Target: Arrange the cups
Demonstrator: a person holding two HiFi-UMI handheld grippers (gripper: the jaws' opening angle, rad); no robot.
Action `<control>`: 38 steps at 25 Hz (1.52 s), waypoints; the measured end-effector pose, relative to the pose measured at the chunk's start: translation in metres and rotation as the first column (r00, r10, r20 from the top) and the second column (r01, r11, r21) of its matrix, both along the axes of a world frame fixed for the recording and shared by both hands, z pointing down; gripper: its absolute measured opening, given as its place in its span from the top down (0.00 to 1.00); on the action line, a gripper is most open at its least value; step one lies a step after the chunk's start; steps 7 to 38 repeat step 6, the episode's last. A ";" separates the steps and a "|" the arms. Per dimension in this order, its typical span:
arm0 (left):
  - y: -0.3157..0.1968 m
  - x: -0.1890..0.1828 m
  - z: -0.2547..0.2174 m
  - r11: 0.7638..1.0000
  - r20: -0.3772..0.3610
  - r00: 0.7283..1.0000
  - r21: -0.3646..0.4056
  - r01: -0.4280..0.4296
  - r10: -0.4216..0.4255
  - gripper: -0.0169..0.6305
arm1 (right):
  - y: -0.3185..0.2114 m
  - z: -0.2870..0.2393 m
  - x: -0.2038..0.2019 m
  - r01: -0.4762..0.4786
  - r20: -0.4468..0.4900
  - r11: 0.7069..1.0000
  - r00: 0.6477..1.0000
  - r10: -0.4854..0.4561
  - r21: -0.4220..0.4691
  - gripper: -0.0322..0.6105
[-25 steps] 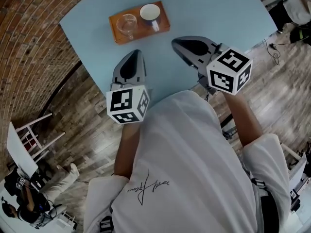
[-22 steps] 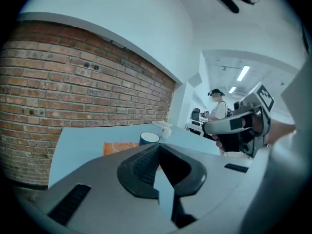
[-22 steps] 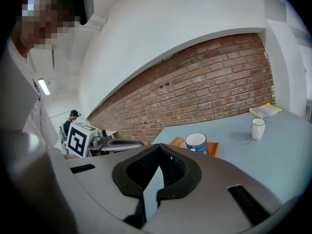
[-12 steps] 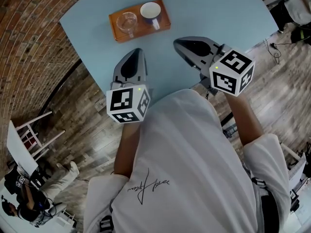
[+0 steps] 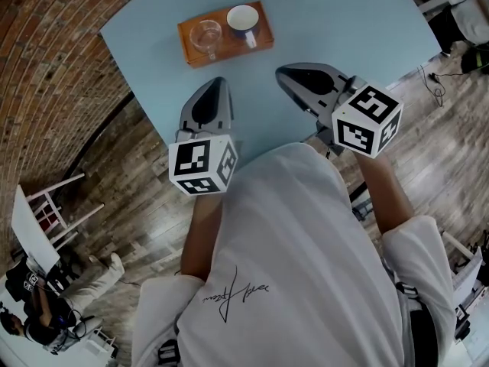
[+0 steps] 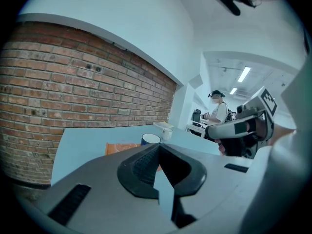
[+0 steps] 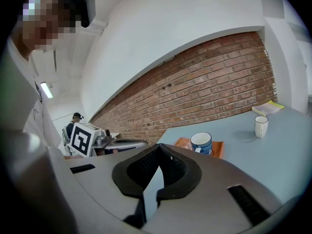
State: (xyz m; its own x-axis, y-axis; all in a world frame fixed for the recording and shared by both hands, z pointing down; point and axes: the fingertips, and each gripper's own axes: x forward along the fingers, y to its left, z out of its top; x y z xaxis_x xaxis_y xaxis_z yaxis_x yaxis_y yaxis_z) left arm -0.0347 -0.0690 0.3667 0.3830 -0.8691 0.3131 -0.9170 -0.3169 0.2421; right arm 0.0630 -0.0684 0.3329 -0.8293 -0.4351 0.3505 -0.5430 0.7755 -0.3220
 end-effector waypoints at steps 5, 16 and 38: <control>-0.001 -0.005 -0.001 1.000 -0.006 1.000 0.003 0.009 -0.009 0.96 | 0.000 0.002 -0.003 0.000 0.004 1.000 1.000 0.000 -0.004 0.92; -0.002 -0.007 -0.001 1.000 -0.007 1.000 0.003 0.011 -0.011 0.96 | -0.001 0.002 -0.004 0.000 0.003 1.000 1.000 0.000 -0.005 0.92; -0.002 -0.007 -0.001 1.000 -0.007 1.000 0.003 0.011 -0.011 0.96 | -0.001 0.002 -0.004 0.000 0.003 1.000 1.000 0.000 -0.005 0.92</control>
